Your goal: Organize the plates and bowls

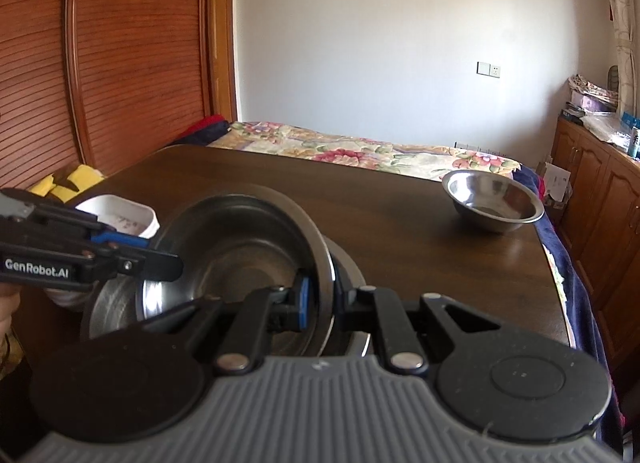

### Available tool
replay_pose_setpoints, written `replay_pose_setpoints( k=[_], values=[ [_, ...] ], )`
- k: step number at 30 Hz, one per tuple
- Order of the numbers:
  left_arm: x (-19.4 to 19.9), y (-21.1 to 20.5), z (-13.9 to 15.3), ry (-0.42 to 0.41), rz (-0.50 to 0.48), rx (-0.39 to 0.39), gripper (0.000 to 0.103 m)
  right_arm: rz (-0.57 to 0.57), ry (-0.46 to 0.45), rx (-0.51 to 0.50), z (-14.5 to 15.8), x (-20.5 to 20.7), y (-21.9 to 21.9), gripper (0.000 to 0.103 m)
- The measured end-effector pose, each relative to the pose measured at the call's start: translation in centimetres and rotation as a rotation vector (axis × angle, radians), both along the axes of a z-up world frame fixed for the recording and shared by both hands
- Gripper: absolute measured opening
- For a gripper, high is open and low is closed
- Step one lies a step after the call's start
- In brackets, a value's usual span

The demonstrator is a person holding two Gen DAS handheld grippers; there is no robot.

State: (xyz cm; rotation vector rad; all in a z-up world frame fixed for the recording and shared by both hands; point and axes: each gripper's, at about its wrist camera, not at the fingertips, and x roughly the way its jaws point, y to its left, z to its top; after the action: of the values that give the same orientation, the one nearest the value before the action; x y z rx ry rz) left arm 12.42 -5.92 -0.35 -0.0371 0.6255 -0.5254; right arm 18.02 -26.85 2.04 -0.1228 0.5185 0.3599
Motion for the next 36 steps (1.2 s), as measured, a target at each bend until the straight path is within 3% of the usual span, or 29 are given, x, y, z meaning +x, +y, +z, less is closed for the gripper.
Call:
replay_pose_setpoints(
  k=[13,17,22,26,36],
  values=[
    [0.0,0.1,-0.2,-0.009,0.027,-0.012,0.018,0.028,-0.021,-0.072,-0.6,0.1,0.7,0.015],
    [0.0,0.2,-0.1,-0.015,0.035,-0.017,0.026,0.038,-0.022,-0.088,-0.6,0.1,0.9,0.015],
    [-0.1,0.5,0.2,-0.020,0.046,-0.041,0.027,0.050,-0.017,-0.101,-0.6,0.1,1.2,0.015],
    [-0.1,0.6,0.5,-0.034,0.049,-0.049,0.032,0.045,-0.022,-0.100,-0.4,0.0,1.1,0.015],
    [0.2,0.3,1.0,-0.060,0.061,-0.023,0.032,0.016,-0.069,-0.064,1.1,0.2,0.0,0.015]
  ],
)
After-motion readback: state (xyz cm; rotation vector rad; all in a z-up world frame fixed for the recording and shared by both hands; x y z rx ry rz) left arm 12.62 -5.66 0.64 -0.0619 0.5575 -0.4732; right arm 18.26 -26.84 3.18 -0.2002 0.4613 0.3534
